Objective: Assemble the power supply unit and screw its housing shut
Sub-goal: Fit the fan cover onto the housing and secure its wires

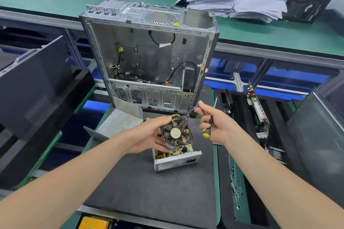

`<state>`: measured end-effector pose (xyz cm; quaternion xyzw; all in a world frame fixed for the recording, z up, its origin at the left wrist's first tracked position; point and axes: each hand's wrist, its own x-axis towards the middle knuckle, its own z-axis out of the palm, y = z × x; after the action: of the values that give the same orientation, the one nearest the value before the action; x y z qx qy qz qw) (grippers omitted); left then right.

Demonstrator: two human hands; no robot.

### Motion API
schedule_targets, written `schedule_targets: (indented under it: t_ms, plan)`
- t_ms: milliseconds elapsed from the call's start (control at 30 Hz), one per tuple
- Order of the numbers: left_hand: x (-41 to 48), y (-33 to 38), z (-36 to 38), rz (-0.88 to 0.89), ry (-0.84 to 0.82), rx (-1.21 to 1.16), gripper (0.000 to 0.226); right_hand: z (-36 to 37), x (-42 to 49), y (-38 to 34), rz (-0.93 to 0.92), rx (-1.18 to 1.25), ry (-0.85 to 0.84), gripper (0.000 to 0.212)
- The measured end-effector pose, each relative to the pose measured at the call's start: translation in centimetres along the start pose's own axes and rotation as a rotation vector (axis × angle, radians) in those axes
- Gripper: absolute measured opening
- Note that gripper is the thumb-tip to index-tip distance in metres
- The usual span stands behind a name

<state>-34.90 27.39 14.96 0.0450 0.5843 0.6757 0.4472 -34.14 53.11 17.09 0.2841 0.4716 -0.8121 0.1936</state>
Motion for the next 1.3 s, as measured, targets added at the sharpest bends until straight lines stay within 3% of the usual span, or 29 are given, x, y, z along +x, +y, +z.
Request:
schedule_targets:
  t_ms: [367,533,667,833,933,1300]
  plan:
    - [-0.7,0.1,-1.1,0.061,0.132,0.136,0.039,-1.8,0.2,0.3,-0.075,-0.107,0.065,0.012]
    - [-0.6,0.5,-1.4,0.096,0.291,0.161,0.031,-3.1,0.8,0.9,-0.178,-0.339,0.050,0.022]
    - [-0.2,1.2,-1.9,0.091,0.417,0.162,0.028,-4.3,1.1,1.3,-0.187,-0.587,-0.014,0.014]
    - [-0.5,1.9,-2.6,0.121,0.360,0.211,0.024,-5.6,1.4,2.2,-0.162,-0.806,-0.089,0.009]
    - [-0.7,2.1,-2.7,0.136,0.331,0.300,0.025,-6.2,1.5,2.7,-0.163,-0.919,-0.125,0.017]
    - [-0.6,1.9,-2.0,0.182,0.258,0.590,0.023,-7.6,1.4,3.8,-0.181,-1.048,-0.130,0.010]
